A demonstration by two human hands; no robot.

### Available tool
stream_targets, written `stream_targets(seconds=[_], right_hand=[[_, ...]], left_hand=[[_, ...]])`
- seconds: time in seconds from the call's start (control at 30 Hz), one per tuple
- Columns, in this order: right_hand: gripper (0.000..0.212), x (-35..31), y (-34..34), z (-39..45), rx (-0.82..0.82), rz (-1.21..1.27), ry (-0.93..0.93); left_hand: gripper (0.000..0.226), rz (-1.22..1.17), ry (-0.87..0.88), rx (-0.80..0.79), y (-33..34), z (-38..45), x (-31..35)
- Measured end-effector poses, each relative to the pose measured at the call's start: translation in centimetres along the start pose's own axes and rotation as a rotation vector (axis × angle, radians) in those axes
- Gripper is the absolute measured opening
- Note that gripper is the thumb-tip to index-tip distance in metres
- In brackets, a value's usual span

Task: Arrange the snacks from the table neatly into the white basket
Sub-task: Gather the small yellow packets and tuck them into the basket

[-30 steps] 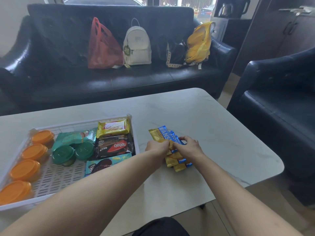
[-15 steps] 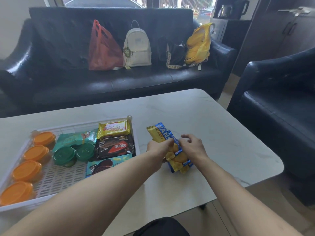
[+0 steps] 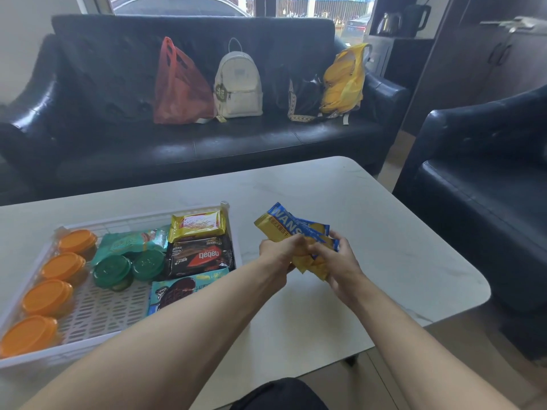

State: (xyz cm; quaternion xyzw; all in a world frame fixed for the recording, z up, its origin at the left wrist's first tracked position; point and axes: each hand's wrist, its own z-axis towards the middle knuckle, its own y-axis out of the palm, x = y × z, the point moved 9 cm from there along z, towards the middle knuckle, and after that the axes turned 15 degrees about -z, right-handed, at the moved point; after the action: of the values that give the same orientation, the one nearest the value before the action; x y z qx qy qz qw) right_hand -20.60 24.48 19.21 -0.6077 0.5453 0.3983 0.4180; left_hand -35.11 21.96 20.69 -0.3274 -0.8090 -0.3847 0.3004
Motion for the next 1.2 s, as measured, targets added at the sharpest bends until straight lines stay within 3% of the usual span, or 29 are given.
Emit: stream_targets(seconds=[0.13, 0.3, 0.4, 0.5, 0.57, 0.77, 0.97, 1.2], right_hand=[[0.071, 0.5, -1.2, 0.1, -0.066, 0.038, -0.042], [0.059, 0.4, -1.6, 0.0, -0.012, -0.074, -0.126], [0.052, 0.2, -2.4, -0.1, 0.026, -0.214, -0.191], [0.049, -0.8, -3.1, -0.4, 0.073, -0.383, -0.296], [0.047, -1.4, -2.8, -0.9, 0.094, -0.454, -0.369], [0.051, -3.2, -2.3, -1.9, 0.23, -0.566, -0.511], [0.046, -3.1, -2.3, -1.6, 0.339, -0.523, -0.466], [0.034, -1.4, -1.7, -0.8, 0.305, -0.462, -0.344]], left_hand=[[0.049, 0.082, -0.049, -0.094, -0.1, 0.1, 0.0], [0.016, 0.12, 0.137, -0.035, -0.6, 0.3, 2.2], [0.045, 0.143, 0.097, 0.042, -1.5, 0.8, 2.8], [0.059, 0.229, 0.086, -0.038, -1.2, 1.0, 3.0], [0.061, 0.309, 0.11, -0.043, -1.1, 1.2, 2.5], [0.057, 0.329, 0.268, 0.147, -1.7, 1.4, 1.7], [0.068, 0.593, 0.346, 0.222, -1.6, 1.2, 0.8], [0.049, 0.647, 0.418, 0.149, -1.1, 1.5, 1.0]])
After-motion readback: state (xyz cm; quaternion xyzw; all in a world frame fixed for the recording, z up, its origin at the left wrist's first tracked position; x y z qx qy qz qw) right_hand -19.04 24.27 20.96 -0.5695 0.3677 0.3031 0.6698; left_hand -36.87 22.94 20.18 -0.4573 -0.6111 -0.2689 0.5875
